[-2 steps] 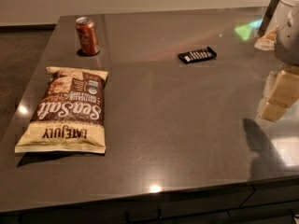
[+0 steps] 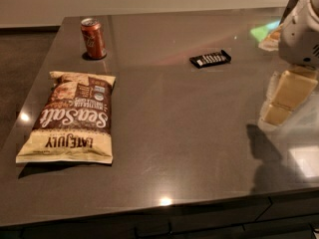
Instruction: Move brown chip bag near rxbar chocolate
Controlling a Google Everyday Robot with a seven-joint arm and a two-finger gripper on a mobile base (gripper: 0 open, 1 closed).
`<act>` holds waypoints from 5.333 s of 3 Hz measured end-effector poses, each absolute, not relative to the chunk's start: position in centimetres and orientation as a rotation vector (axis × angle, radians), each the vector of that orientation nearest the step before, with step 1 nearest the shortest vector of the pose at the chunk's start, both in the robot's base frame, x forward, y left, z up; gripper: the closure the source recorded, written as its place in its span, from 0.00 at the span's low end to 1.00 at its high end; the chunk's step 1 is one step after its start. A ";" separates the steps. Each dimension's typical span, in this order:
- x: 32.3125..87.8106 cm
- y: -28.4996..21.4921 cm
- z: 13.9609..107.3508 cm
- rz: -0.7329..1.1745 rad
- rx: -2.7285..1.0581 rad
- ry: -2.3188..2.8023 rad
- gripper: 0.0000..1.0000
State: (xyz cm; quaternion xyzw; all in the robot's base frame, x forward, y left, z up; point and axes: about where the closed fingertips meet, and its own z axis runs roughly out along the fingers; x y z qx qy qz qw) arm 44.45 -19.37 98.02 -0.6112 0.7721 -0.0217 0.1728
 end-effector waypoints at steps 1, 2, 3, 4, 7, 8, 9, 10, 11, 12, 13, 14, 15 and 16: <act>44.9 -14.7 98.2 0.003 -1.753 2.120 0.00; 44.8 -9.4 97.7 0.073 -1.769 2.088 0.00; 44.5 -4.2 96.8 0.122 -1.744 2.083 0.00; 44.2 0.4 95.8 0.117 -1.694 2.079 0.00; 45.2 9.8 89.4 0.125 -1.591 2.083 0.00; 45.1 11.6 87.4 0.160 -1.602 2.093 0.00; 44.9 13.1 86.0 0.216 -1.603 2.125 0.00; 44.5 14.3 85.4 0.284 -1.592 2.166 0.00; 44.6 15.3 84.9 0.342 -1.558 2.205 0.00; 44.7 16.0 84.5 0.381 -1.529 2.237 0.17; 45.0 15.9 84.5 0.414 -1.501 2.261 0.41; 45.7 15.0 84.8 0.427 -1.461 2.281 0.63; 47.6 12.9 85.4 0.406 -1.394 2.312 0.87; 50.7 9.9 86.8 0.352 -1.334 2.303 1.00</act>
Offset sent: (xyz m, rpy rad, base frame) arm 0.0024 0.1659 -0.0152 0.1586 0.0519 0.1069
